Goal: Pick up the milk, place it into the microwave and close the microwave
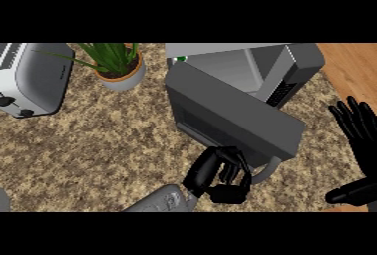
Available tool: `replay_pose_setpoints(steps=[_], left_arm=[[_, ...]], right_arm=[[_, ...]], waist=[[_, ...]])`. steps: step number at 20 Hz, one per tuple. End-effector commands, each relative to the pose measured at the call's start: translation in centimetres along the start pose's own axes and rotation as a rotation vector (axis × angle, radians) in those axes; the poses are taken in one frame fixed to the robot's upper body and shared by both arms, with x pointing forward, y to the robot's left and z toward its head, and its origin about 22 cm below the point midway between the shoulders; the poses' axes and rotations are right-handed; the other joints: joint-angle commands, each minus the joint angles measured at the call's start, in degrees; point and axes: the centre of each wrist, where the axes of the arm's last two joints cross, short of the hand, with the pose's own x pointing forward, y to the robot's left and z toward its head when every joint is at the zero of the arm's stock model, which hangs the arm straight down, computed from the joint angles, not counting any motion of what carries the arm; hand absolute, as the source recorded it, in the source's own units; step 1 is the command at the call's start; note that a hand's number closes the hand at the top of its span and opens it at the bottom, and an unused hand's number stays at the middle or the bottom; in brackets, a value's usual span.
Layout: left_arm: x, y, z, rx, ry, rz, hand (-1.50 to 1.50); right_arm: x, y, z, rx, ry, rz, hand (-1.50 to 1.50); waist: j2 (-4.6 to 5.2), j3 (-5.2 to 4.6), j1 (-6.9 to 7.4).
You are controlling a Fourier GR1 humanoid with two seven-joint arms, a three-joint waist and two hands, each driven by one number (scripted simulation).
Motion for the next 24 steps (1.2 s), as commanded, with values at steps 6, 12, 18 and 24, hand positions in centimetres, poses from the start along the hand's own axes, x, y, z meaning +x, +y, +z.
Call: replay_pose_setpoints(steps=[6,12,18,24], left_arm=[[2.5,1.7,-4.1,0.118,-0.044,0.024,1.50],[3.5,3.5,-6.5,0.223,-0.004,0.047,1.50],[5.2,5.4,-8.2,0.350,-0.065,0.160,1.50],[5.2,7.0,-9.5,0.395,-0.075,0.178,1.50]], right_arm=[[2.7,0.2,-2.4,0.154,-0.047,-0.047,-1.50],[3.6,0.5,-3.6,0.186,-0.081,-0.090,-1.50],[4.0,0.6,-4.0,0.209,-0.062,-0.121,-1.50],[5.2,0.6,-5.3,0.250,-0.089,-0.126,-1.50]], waist=[[0.83,-0.04,-5.05],[1.75,0.05,-7.11],[2.49,-0.23,-8.09],[3.53,-0.13,-9.41]])
